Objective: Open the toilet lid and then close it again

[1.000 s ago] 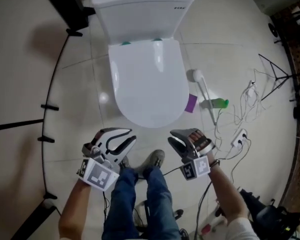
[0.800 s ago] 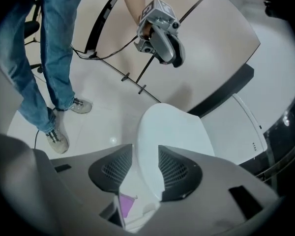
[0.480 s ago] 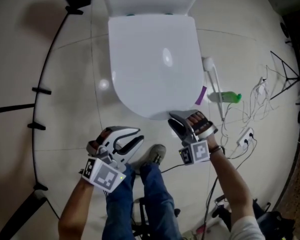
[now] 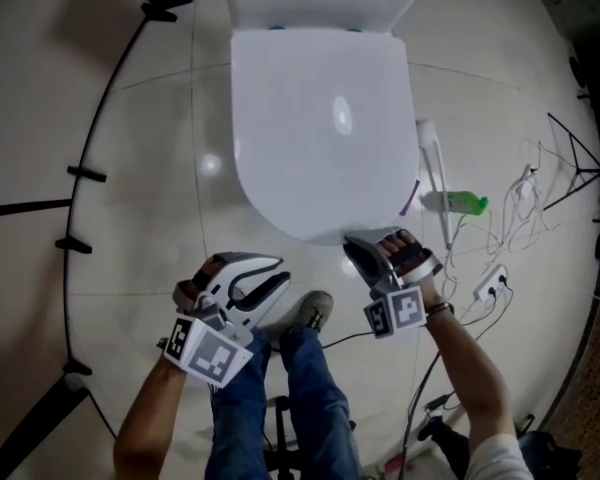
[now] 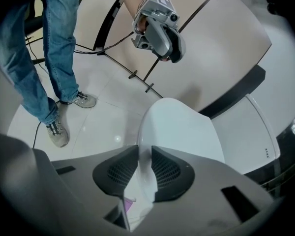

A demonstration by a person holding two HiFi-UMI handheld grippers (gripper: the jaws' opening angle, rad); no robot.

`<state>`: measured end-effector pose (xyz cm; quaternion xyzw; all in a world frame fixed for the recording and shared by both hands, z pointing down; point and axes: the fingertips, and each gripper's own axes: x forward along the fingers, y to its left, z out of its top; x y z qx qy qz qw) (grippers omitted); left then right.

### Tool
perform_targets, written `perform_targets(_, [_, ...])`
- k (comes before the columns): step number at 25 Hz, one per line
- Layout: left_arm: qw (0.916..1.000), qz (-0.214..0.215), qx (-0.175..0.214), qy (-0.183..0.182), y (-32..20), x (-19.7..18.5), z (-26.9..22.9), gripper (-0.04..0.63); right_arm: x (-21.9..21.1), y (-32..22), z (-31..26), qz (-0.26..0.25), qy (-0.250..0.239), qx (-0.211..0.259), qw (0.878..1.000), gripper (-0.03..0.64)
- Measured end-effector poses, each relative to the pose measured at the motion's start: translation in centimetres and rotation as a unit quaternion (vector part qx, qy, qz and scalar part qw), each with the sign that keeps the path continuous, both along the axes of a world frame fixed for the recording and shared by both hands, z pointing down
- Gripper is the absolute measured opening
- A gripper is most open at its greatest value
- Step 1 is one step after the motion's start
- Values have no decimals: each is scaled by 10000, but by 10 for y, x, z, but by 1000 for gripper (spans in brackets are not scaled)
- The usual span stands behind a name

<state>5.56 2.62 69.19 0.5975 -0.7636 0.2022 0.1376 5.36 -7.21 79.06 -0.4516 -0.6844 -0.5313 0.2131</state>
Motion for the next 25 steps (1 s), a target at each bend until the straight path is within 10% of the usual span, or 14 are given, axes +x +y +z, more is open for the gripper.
perform_targets(13, [9993, -45, -38, -373, 12, -30, -77, 84, -19, -7, -145, 419, -485, -592, 9962, 52])
perform_targets(25, [9933, -551, 290, -976, 41, -116, -241, 84, -221, -12, -370, 1123, -1492, -1154, 9756, 35])
